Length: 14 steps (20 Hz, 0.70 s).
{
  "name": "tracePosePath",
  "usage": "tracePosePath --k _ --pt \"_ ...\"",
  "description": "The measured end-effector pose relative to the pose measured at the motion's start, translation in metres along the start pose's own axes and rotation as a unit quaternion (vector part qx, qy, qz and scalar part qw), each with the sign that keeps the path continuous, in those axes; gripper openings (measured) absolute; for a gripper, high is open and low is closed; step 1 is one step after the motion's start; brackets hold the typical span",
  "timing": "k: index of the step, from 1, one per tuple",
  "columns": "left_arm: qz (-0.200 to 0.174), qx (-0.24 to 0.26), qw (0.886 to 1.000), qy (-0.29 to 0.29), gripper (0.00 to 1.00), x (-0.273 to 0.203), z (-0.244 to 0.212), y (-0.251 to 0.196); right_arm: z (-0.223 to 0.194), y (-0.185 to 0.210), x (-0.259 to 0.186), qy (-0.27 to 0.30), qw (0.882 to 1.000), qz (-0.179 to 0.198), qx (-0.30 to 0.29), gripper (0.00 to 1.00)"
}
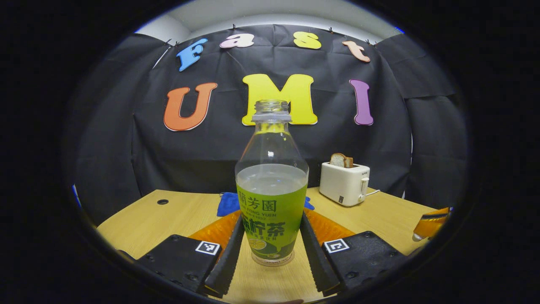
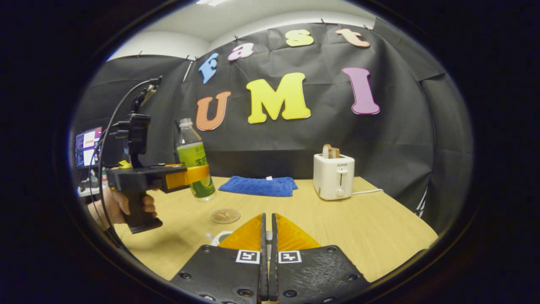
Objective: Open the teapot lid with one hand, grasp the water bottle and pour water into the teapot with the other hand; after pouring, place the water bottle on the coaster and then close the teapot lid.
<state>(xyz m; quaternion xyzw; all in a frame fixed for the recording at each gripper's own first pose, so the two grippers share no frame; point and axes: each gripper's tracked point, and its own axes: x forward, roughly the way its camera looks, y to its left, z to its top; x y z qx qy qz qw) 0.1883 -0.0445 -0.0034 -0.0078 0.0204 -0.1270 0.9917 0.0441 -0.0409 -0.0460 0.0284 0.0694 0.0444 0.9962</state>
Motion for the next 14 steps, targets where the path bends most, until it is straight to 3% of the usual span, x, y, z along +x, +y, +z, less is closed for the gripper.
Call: tracePosePath --k 4,14 --pt "-0.017 0.005 1.0 -0.002 0.75 0.031 -0.008 -0.005 -0.003 0.0 0.003 0.004 1.0 -0.002 -0.004 0.01" --pt "-0.012 -0.022 0.998 0.063 0.76 0.06 -0.069 0.008 -0.018 -0.01 0.009 0.025 1.0 -0.016 -0.002 0.01"
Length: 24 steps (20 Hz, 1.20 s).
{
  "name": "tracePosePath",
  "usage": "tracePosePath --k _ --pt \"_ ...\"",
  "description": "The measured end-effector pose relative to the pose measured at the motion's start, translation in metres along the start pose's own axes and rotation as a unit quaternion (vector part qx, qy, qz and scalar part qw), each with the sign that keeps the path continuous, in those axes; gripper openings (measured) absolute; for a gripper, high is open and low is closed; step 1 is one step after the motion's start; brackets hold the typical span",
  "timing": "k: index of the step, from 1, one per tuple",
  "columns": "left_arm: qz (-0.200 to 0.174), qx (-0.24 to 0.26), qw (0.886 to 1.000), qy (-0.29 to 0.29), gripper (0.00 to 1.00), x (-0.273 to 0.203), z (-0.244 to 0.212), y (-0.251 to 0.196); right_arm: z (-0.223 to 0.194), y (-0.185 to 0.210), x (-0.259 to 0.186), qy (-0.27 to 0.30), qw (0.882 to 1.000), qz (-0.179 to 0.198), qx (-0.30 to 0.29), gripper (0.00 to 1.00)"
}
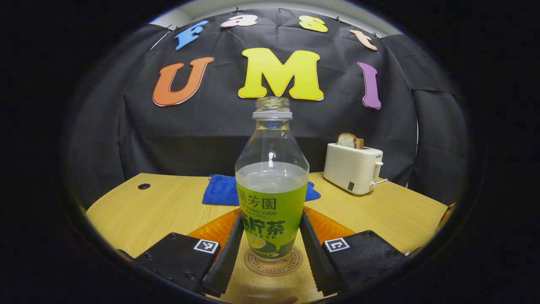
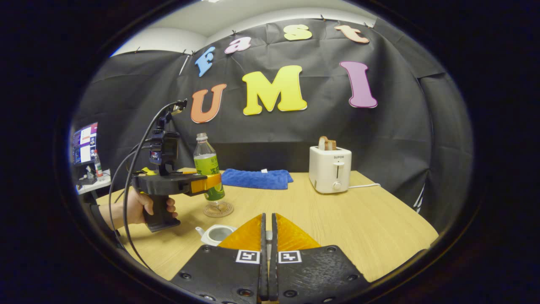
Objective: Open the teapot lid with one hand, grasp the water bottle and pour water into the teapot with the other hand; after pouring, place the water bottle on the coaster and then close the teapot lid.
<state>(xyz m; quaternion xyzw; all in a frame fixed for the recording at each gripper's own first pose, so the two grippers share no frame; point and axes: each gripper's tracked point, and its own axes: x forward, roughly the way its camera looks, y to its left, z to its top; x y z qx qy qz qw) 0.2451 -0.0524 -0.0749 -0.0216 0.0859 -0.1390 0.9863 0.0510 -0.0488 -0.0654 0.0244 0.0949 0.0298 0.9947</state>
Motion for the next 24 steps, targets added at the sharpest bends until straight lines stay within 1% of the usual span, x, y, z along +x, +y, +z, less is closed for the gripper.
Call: tracePosePath --k 1,4,10,12,14,15,17,18,20,24 --pt "-0.001 0.003 1.0 0.004 0.76 0.0 -0.003 0.0 0.0 0.001 0.0 0.0 1.0 0.001 -0.001 0.0" --pt "0.0 0.015 1.0 0.011 0.77 0.0 -0.009 0.002 -0.003 0.002 0.0 0.002 1.0 0.001 -0.003 0.01" --pt "0.001 0.001 1.0 0.019 0.79 0.001 -0.017 0.001 -0.002 0.003 -0.003 0.001 1.0 0.001 -0.006 0.0" --pt "0.003 -0.002 1.0 0.013 0.8 -0.001 -0.014 0.002 0.0 0.005 -0.003 0.0 1.0 0.001 -0.006 0.01" --pt "0.013 -0.001 1.0 0.009 0.92 -0.005 -0.01 0.005 0.002 0.008 -0.003 -0.002 1.0 0.005 -0.007 0.0" --pt "0.018 0.0 1.0 0.005 0.99 -0.01 -0.009 0.006 0.004 0.01 -0.003 -0.003 1.0 0.007 -0.009 0.01" --pt "0.025 -0.001 1.0 0.001 0.99 -0.021 -0.007 0.008 0.008 0.017 -0.003 -0.008 1.0 0.015 -0.013 0.0" --pt "0.031 0.0 1.0 0.002 0.99 -0.03 -0.008 0.012 0.011 0.021 -0.002 -0.012 1.0 0.021 -0.014 0.01" --pt "0.044 -0.006 0.999 -0.001 0.99 -0.055 -0.007 0.02 0.017 0.031 0.002 -0.02 0.999 0.036 -0.014 0.0" --pt "0.092 -0.035 0.995 -0.011 0.99 -0.115 0.0 0.054 0.016 0.059 0.017 -0.021 0.996 0.081 -0.005 0.01"
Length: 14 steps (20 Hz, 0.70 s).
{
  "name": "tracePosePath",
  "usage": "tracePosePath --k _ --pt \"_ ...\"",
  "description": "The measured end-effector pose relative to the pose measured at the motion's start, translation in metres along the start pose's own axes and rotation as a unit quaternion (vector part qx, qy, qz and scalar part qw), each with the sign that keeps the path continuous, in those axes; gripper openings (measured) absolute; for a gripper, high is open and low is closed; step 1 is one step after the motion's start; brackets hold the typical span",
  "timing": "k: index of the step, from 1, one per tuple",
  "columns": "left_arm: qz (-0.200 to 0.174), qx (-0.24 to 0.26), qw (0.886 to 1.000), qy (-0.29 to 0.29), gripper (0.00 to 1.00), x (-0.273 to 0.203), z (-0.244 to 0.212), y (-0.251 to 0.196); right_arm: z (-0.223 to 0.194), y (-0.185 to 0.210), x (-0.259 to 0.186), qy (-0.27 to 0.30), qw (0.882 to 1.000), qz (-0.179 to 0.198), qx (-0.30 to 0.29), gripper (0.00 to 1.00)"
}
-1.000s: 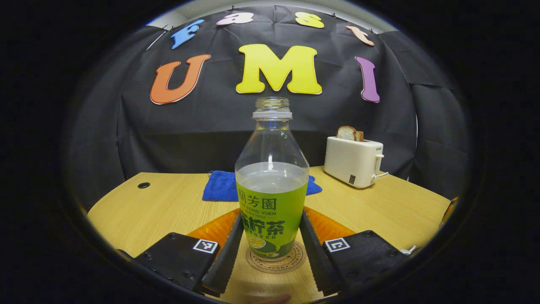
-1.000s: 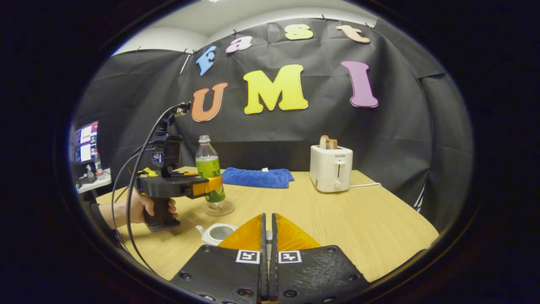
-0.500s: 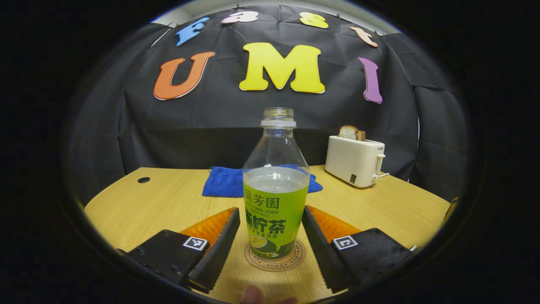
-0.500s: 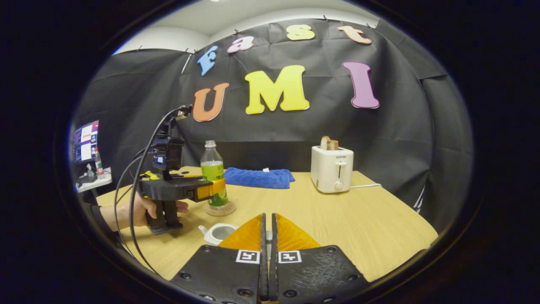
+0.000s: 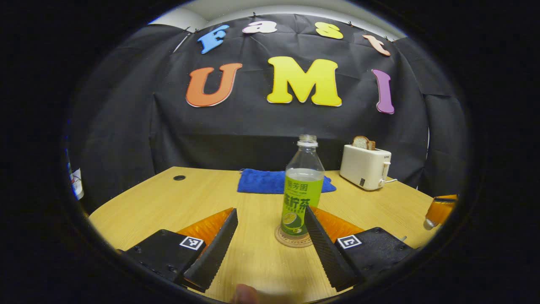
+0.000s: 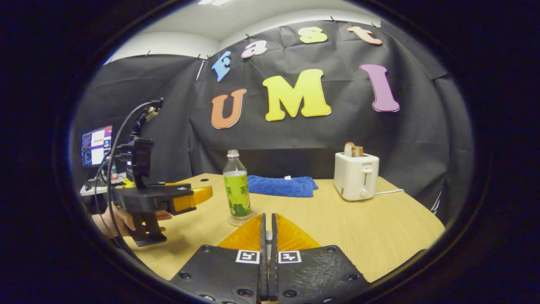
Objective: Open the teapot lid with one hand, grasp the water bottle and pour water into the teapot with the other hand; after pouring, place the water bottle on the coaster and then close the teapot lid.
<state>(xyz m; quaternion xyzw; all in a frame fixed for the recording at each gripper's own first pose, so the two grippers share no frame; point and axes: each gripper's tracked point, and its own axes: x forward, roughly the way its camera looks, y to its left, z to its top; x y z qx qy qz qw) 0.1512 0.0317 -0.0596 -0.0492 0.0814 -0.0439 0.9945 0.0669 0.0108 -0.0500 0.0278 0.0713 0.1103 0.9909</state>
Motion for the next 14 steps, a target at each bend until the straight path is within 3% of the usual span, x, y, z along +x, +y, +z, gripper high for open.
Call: tracePosePath --k 7,14 --pt "0.059 -0.005 0.998 0.0 0.98 -0.067 -0.003 0.058 -0.016 0.018 0.028 0.009 0.999 0.036 -0.009 0.0" --pt "0.09 0.007 0.996 -0.025 0.98 -0.087 0.006 0.08 -0.032 0.022 0.042 0.022 0.999 0.036 -0.013 0.0"
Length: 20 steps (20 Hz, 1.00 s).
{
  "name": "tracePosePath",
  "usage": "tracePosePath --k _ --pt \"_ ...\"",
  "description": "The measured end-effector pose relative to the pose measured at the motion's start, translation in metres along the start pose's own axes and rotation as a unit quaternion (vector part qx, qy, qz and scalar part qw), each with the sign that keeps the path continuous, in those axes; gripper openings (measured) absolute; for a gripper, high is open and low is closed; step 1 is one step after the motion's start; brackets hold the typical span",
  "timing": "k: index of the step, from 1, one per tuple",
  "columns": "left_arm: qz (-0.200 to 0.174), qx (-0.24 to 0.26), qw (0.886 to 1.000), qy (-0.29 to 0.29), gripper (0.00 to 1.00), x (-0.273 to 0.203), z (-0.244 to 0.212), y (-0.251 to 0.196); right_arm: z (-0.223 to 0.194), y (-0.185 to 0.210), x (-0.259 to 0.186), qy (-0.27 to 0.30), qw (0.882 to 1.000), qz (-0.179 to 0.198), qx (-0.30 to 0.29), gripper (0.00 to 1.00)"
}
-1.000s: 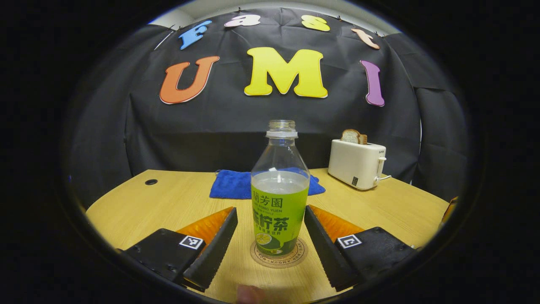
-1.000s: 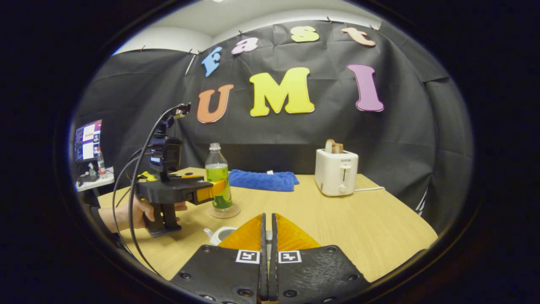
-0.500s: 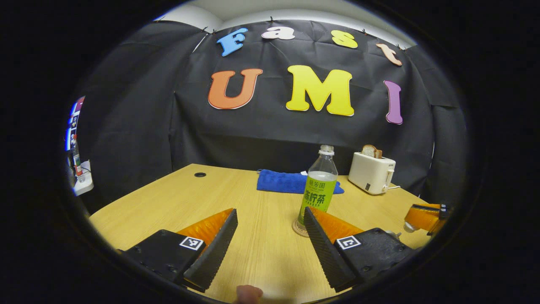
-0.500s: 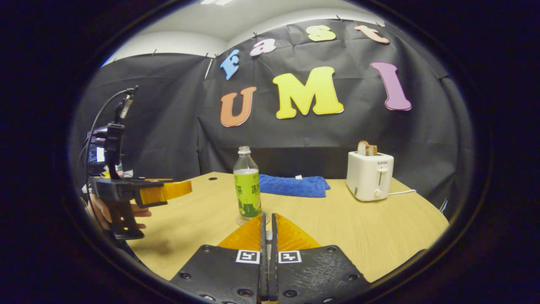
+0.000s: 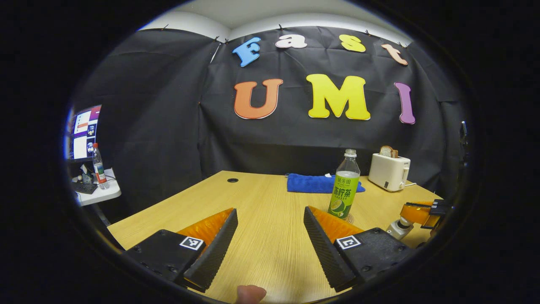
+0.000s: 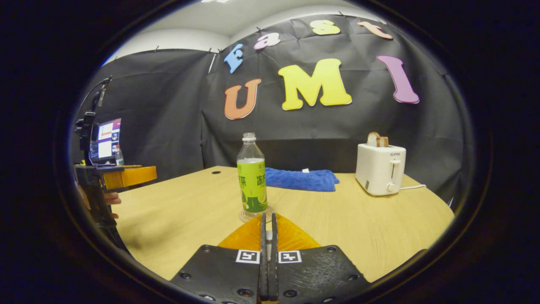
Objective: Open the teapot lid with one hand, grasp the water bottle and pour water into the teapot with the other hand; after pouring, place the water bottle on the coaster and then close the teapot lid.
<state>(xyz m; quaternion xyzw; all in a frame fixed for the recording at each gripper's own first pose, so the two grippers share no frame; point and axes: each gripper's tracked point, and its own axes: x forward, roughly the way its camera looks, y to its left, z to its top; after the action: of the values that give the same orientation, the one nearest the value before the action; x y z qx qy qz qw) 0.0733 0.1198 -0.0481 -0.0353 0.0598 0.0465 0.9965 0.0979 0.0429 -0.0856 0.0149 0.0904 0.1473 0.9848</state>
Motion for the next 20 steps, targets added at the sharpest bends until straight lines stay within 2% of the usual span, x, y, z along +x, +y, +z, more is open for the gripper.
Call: tracePosePath --k 9,10,15,16,17,18,19,20 --pt "-0.009 0.005 1.0 -0.012 0.98 -0.004 0.01 -0.012 -0.013 -0.002 0.0 0.01 1.0 -0.008 0.006 0.01" --pt "-0.01 0.007 1.0 -0.014 0.98 -0.005 0.013 -0.014 -0.011 -0.002 0.0 0.01 1.0 -0.01 0.005 0.07" --pt "-0.027 0.007 0.999 -0.023 0.98 -0.018 0.028 -0.038 0.026 -0.01 -0.024 -0.04 0.998 -0.024 0.034 0.12" --pt "-0.032 0.006 0.999 -0.025 0.98 -0.021 0.032 -0.046 0.035 -0.017 -0.031 -0.052 0.997 -0.034 0.037 0.29" --pt "-0.037 0.005 0.999 -0.034 0.98 -0.027 0.037 -0.054 0.046 -0.026 -0.038 -0.062 0.996 -0.049 0.034 0.39" --pt "-0.04 0.006 0.998 -0.042 0.98 -0.033 0.043 -0.062 0.053 -0.035 -0.048 -0.069 0.995 -0.069 0.03 0.65" --pt "-0.042 0.009 0.998 -0.05 0.98 -0.038 0.048 -0.07 0.065 -0.045 -0.061 -0.079 0.993 -0.089 0.022 0.77" --pt "-0.043 0.013 0.998 -0.054 0.98 -0.042 0.05 -0.078 0.075 -0.051 -0.074 -0.089 0.99 -0.107 0.015 0.93"
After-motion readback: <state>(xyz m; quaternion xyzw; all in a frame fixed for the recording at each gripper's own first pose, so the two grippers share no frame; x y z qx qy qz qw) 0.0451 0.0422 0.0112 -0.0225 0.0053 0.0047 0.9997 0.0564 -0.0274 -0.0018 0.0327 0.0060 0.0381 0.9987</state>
